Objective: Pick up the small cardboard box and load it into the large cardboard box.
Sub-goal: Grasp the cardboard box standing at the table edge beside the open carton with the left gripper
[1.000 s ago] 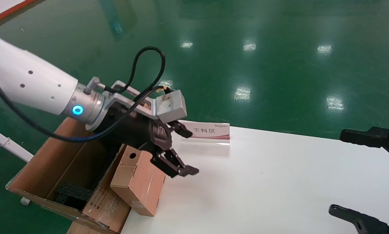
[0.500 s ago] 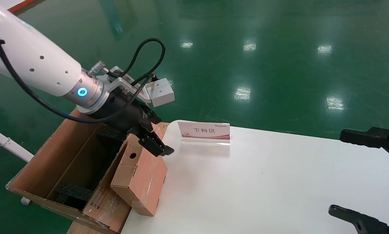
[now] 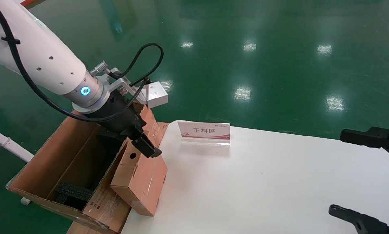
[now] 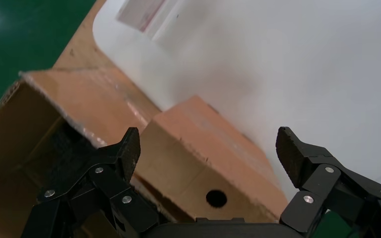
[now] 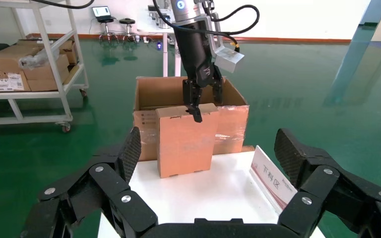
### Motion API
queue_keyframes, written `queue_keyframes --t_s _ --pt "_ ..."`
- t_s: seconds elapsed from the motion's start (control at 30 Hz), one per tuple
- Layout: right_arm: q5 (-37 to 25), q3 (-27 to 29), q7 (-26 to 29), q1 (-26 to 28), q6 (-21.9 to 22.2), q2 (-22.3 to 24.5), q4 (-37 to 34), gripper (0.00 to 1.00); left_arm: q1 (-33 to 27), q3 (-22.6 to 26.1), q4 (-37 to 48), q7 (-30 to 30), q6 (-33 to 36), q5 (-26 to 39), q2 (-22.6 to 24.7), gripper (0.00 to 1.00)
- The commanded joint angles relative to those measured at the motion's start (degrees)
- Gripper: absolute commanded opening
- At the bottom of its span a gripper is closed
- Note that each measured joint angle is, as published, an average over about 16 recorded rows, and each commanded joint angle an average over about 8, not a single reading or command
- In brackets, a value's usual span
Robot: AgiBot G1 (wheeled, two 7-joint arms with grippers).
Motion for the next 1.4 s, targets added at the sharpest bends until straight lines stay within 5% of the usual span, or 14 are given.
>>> queue_keyframes --t_s 0.03,0.6,1.4 --pt "0.01 -0.01 0.00 0.00 0.00 0.00 0.00 1.00 -0.98 1.83 -0.02 -0.99 -0.07 -0.15 0.03 1.00" --pt "0.05 -0.08 -0.04 0.02 0.03 0.03 0.00 1.00 -5.86 13.15 -0.03 -7.47 -1.09 -1.99 0.74 1.00" --pt "0.12 -0.17 -0.08 0.04 0.07 0.07 0.00 1.00 -6.01 18.93 0.12 -11.16 -2.92 -6.72 -1.00 1.00"
